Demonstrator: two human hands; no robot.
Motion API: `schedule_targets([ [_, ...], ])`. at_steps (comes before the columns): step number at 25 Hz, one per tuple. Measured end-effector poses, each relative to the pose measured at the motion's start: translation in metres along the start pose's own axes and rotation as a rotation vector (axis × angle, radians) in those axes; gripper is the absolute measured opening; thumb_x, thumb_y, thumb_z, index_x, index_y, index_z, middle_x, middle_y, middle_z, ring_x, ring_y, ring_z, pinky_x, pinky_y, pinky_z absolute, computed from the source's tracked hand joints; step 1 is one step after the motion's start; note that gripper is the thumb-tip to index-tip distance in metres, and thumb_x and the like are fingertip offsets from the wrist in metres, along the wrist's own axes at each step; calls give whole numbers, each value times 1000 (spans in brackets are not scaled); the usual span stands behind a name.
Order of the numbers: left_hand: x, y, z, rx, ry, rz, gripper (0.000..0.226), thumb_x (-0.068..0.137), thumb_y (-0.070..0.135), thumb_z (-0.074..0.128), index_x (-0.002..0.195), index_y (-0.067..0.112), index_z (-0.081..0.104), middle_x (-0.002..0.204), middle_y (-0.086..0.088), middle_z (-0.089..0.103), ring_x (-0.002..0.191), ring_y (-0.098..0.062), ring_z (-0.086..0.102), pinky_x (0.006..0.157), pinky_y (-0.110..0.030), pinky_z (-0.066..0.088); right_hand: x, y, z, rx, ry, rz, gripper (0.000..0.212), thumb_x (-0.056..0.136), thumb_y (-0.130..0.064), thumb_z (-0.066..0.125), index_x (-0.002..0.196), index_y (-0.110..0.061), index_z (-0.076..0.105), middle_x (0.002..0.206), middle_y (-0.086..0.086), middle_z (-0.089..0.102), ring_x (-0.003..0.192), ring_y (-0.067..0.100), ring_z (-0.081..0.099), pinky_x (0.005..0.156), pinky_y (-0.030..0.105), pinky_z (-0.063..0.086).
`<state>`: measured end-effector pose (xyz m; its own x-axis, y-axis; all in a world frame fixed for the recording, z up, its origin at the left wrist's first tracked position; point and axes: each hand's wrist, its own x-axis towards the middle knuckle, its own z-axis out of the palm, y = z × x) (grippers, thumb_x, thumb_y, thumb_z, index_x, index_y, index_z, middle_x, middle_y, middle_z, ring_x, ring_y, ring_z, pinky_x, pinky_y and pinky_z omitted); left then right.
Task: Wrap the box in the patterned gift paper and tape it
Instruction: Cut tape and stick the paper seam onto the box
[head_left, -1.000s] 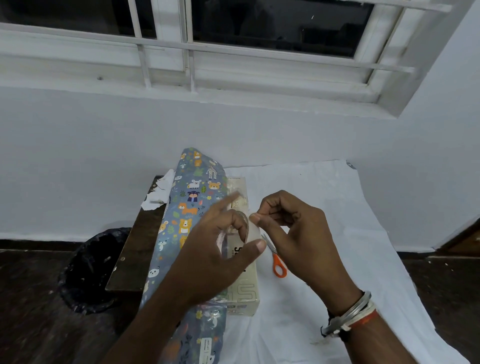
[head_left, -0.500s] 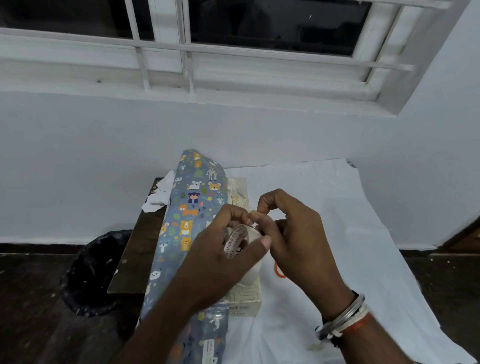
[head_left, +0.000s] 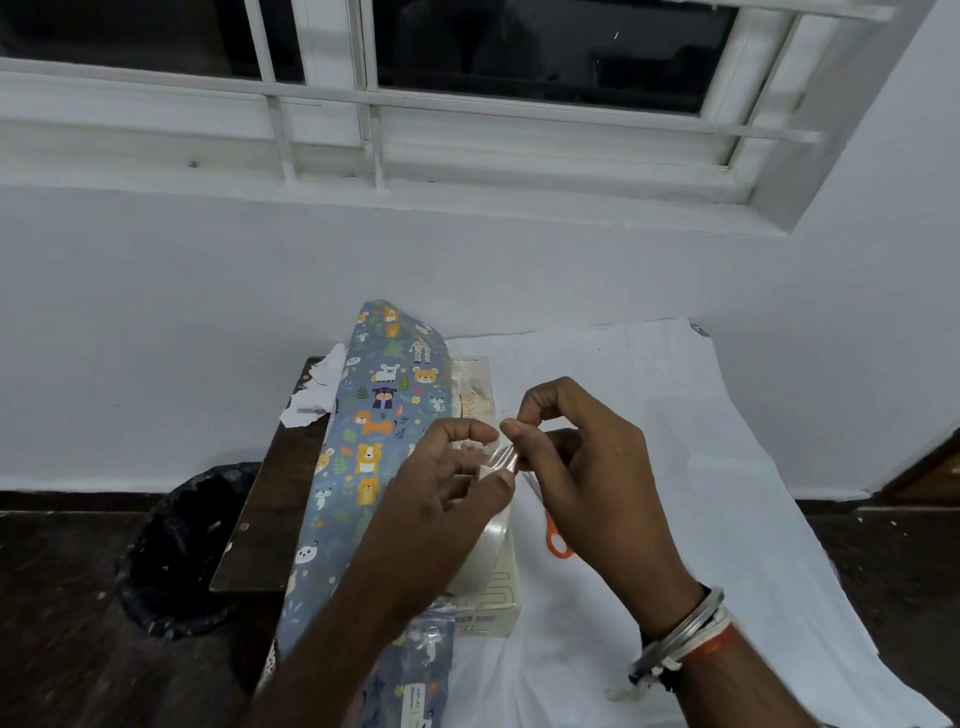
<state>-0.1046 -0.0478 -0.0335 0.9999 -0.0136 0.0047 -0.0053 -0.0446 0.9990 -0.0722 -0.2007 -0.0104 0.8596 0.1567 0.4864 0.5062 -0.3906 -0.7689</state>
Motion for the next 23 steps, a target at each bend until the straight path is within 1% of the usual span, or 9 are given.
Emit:
schedule_targets([
  [1,0,-1,0,-12,3,14,31,79,31,67,109,33,60,99,1,79,90,-18,75,80,-37,58,0,0,-1,28,-9,30,13,96,-13,71,90,-20,62,82,-10,68,71,10,74,60,26,57],
  [3,0,-1,0,-31,-7,29,38,81,21,65,118,25,57,101,-3,79,96,-20,75,86,-38,57,1,0,-3,76,-24,80,14,95,-15,73,89,-22,62,82,-10,69,74,12,75,64,34,60],
  [7,1,0,0,-64,10,44,44,78,20,65,119,29,55,99,-5,76,94,-23,72,86,-41,55,2,1,-4,114,-26,124,11,93,-17,74,89,-20,64,82,-10,70,75,13,74,67,36,60],
  [9,2,0,0,-93,10,39,45,77,20,66,118,36,56,105,-3,75,97,-23,72,90,-44,55,2,3,-4,118,-27,130,10,93,-19,75,89,-21,65,83,-11,69,80,14,73,69,34,61],
  [12,0,0,1,-116,-5,36,51,80,21,67,124,44,56,121,5,72,108,-27,70,100,-51,54,3,5,-5,105,-29,122,8,92,-19,75,90,-20,67,84,-13,69,85,13,71,72,23,60],
  [15,-2,2,2,-144,-24,44,62,80,22,66,136,41,49,129,9,70,114,-31,66,104,-46,52,3,7,-5,97,-29,128,7,92,-17,75,89,-18,69,83,-14,69,86,10,69,72,15,55],
  [18,-2,4,1,-168,-54,38,65,79,20,66,138,41,48,127,10,72,113,-19,69,95,-30,54,3,9,-3,90,-22,142,6,91,-18,76,88,-20,71,84,-15,70,87,8,69,73,10,52],
  [19,-3,5,1,-176,-58,32,65,79,19,66,137,42,48,125,10,73,113,-18,69,94,-28,53,3,10,-1,83,-14,151,7,91,-18,77,88,-20,71,84,-14,70,87,7,69,74,10,52],
  [23,-5,8,-1,-199,-52,8,63,80,16,70,134,41,50,119,8,75,113,-22,69,99,-35,52,3,11,-1,110,7,219,9,89,-23,79,86,-21,71,81,-12,72,82,8,70,74,15,54],
])
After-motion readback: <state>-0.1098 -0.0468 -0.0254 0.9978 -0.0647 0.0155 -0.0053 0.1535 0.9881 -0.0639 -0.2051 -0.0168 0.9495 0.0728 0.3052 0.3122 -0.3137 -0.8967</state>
